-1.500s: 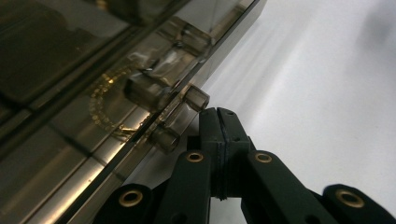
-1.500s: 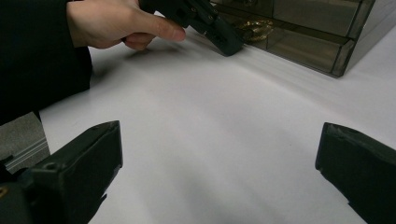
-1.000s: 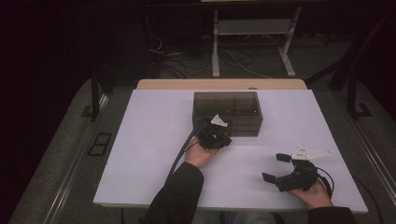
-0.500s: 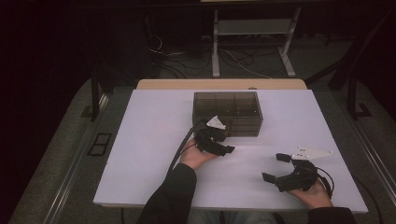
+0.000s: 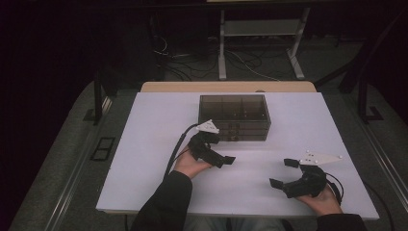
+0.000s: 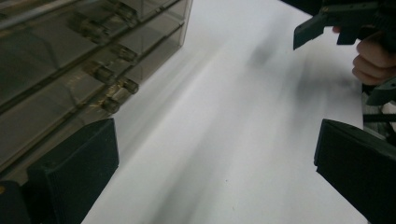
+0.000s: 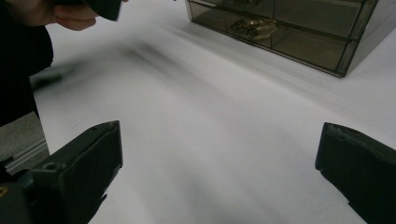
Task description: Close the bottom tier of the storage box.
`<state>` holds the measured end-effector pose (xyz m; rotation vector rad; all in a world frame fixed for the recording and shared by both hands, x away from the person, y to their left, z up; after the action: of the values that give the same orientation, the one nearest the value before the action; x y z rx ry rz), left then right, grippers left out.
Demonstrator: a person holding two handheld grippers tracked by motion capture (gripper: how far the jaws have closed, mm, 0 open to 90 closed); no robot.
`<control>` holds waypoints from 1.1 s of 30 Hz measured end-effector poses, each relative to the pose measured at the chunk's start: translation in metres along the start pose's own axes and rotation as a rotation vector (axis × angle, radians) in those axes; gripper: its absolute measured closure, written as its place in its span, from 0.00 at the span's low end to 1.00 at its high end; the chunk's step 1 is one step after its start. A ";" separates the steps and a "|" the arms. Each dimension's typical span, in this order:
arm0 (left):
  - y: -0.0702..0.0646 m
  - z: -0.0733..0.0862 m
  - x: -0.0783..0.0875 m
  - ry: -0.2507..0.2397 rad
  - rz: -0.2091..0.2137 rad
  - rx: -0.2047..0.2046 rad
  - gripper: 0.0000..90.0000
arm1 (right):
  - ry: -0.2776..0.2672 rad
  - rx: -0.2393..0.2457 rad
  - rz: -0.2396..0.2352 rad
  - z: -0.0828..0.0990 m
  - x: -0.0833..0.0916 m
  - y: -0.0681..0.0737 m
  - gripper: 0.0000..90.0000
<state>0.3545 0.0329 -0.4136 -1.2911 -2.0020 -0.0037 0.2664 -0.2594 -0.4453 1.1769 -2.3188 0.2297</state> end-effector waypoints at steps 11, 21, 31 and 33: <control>-0.003 0.020 0.037 -0.132 -0.057 0.009 0.00 | 0.000 0.000 0.000 0.000 0.000 0.000 0.00; 0.000 0.040 0.062 -0.179 -0.085 0.028 0.00 | 0.004 -0.001 0.001 0.001 0.000 0.001 0.00; 0.004 0.068 0.088 -0.232 -0.148 0.051 0.00 | 0.008 -0.001 -0.001 0.001 -0.001 0.001 0.00; 0.007 0.075 0.092 -0.237 -0.154 0.062 0.00 | 0.009 -0.001 -0.001 0.001 -0.001 0.002 0.00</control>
<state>0.2961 0.1369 -0.4168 -1.1393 -2.2800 0.1436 0.2651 -0.2584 -0.4465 1.1747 -2.3102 0.2333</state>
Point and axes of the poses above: each handheld gripper's, and its own axes: x roughly backward along the jaws, z roughly out of its underside, y roughly to its left, the point moved 3 cm from there along -x, roughly forward along the jaws, and after that the axes turned 10 degrees about x, right-handed, at the moved point
